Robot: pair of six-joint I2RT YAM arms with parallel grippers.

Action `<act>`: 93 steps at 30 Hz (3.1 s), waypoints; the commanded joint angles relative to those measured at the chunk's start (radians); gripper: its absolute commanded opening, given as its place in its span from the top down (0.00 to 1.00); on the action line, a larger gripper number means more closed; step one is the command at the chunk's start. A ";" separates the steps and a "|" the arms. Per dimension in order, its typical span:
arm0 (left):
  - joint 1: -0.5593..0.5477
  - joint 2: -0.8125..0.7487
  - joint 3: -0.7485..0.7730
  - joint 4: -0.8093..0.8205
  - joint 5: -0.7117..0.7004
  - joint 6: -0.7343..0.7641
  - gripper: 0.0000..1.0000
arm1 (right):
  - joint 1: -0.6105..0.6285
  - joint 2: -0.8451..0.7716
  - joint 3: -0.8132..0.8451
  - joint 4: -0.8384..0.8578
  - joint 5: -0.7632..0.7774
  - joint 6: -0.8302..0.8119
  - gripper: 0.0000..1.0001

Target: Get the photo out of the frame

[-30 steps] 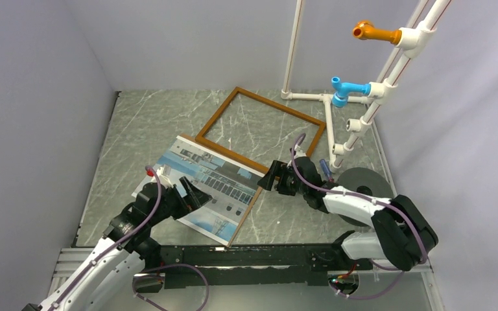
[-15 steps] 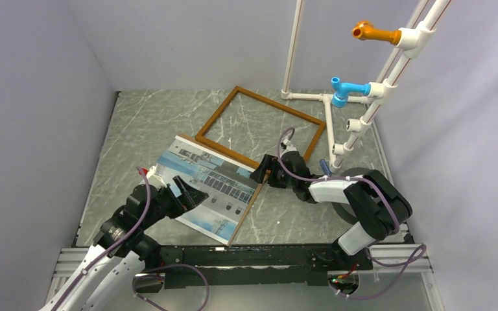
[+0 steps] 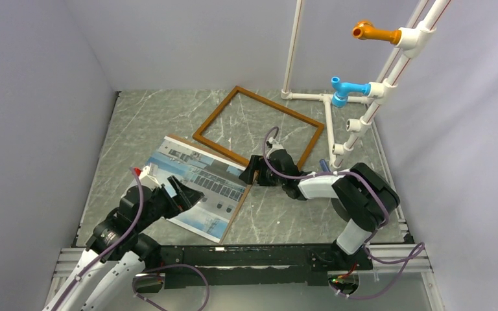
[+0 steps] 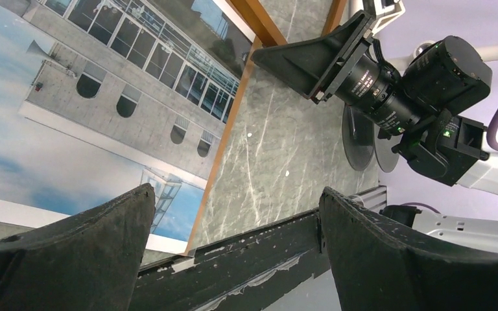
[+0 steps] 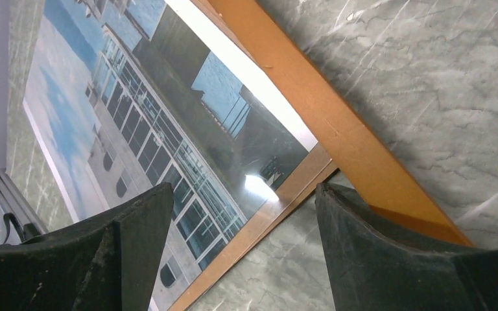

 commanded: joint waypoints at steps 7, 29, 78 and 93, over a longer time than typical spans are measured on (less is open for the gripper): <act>-0.003 0.051 0.020 0.042 0.024 0.036 0.01 | 0.012 -0.081 -0.011 -0.121 0.006 -0.029 0.17; -0.002 -0.033 0.034 -0.046 0.016 0.031 0.01 | 0.054 0.040 0.046 -0.020 0.103 -0.017 0.16; 0.027 0.387 -0.021 0.230 0.047 0.200 0.01 | 0.251 -0.166 -0.185 0.107 -0.107 0.309 0.24; 0.043 0.488 -0.148 0.390 0.111 0.140 0.01 | 0.294 0.021 -0.251 0.433 -0.206 0.463 0.25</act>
